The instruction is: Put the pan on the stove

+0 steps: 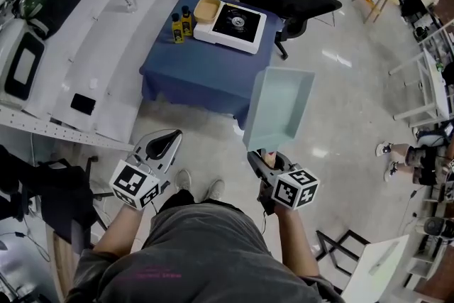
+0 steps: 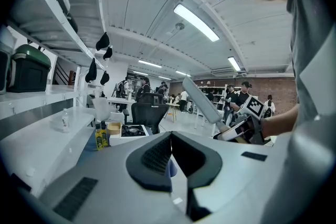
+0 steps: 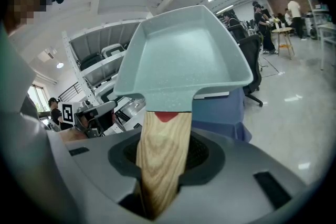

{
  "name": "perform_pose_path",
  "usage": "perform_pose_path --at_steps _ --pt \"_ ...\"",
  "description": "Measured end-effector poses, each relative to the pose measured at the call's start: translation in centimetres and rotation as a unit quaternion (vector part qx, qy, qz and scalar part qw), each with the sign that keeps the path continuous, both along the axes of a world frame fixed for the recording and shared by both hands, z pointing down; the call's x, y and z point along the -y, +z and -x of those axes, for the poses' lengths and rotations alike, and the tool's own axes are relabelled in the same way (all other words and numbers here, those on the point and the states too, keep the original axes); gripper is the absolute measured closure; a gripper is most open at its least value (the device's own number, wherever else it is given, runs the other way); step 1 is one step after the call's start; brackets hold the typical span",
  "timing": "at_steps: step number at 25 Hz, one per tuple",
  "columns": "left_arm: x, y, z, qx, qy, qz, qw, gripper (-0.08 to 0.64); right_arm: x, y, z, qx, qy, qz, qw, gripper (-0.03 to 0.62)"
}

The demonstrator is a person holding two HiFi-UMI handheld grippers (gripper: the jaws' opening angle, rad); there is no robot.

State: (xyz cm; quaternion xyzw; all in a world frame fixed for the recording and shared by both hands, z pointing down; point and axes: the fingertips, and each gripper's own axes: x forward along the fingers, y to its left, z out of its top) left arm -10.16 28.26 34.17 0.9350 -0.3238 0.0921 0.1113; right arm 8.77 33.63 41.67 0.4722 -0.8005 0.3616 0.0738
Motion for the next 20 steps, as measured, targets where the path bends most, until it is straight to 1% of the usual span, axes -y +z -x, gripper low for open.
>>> perform_pose_path --at_steps 8,15,20 --pt "-2.1 0.1 -2.6 -0.003 -0.01 -0.004 0.9999 0.558 -1.6 0.3 -2.5 -0.007 -0.012 -0.001 1.0 0.456" --pt "-3.2 -0.1 -4.0 0.0 -0.021 -0.01 0.9997 0.558 -2.4 0.5 -4.6 -0.004 -0.015 -0.005 1.0 0.456" --pt "-3.2 0.1 -4.5 0.002 -0.025 -0.01 0.9996 0.558 -2.3 0.5 -5.2 -0.003 -0.017 -0.009 1.0 0.456"
